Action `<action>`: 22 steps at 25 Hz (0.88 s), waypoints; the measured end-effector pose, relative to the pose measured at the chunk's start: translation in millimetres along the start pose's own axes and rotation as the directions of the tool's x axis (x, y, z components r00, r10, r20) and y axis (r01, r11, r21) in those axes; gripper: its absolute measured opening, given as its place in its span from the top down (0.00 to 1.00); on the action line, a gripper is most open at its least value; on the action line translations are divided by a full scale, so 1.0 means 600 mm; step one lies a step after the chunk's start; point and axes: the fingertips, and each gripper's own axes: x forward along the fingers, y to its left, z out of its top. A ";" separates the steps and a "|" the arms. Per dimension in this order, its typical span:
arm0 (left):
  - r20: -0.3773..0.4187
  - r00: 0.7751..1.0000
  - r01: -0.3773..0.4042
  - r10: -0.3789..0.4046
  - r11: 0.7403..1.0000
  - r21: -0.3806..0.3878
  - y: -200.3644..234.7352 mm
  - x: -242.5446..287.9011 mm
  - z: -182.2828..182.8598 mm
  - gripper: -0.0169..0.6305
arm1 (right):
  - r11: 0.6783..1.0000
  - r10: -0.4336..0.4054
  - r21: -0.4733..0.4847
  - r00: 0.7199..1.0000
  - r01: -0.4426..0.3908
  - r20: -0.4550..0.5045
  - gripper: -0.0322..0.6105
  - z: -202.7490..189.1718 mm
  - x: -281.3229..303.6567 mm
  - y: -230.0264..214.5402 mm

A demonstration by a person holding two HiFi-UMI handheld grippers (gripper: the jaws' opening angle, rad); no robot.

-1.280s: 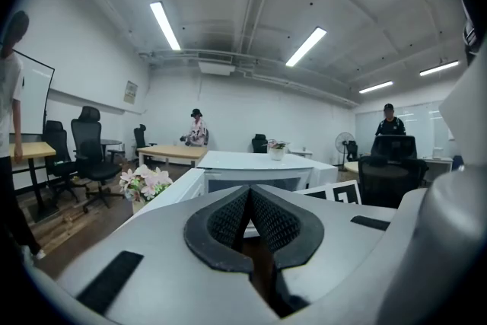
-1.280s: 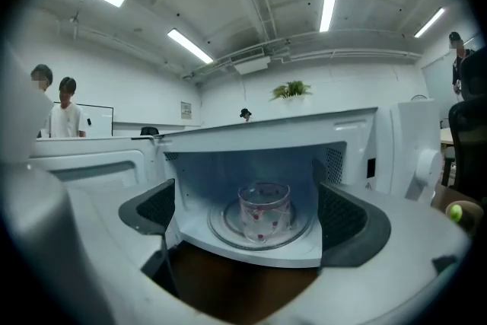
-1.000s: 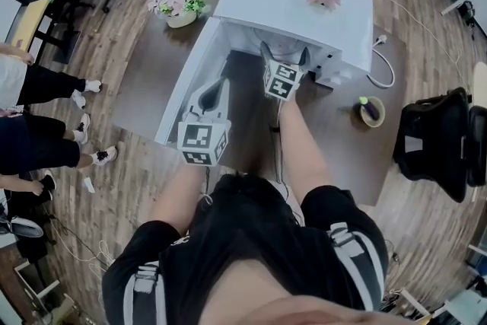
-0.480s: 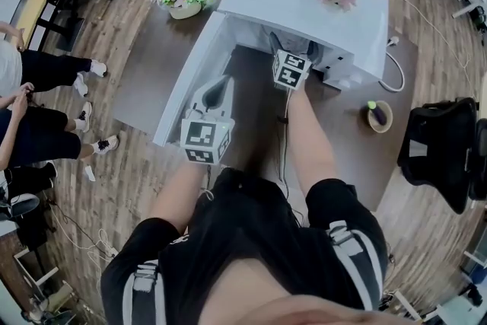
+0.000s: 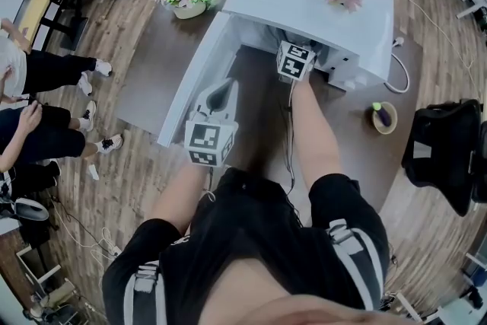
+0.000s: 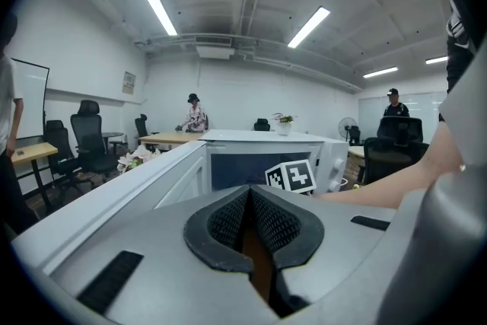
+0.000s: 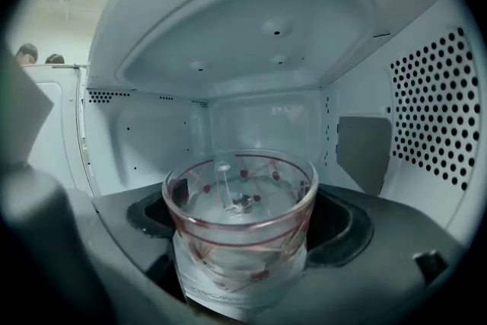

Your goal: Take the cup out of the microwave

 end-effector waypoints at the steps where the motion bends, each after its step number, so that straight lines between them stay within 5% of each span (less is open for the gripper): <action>1: 0.001 1.000 0.001 -0.001 1.000 0.000 0.000 -0.001 0.000 0.97 | 1.000 0.000 -0.003 1.000 0.000 0.004 0.20 0.002 -0.001 0.000; 10: 0.022 1.000 0.019 -0.019 1.000 -0.002 -0.003 -0.014 0.014 0.97 | 1.000 0.013 0.004 1.000 -0.013 -0.014 0.21 -0.006 -0.059 0.011; 22: 0.077 0.992 0.099 -0.097 0.995 -0.014 -0.031 -0.066 0.042 0.97 | 0.998 0.055 0.035 0.998 -0.056 0.043 0.21 0.029 -0.262 0.056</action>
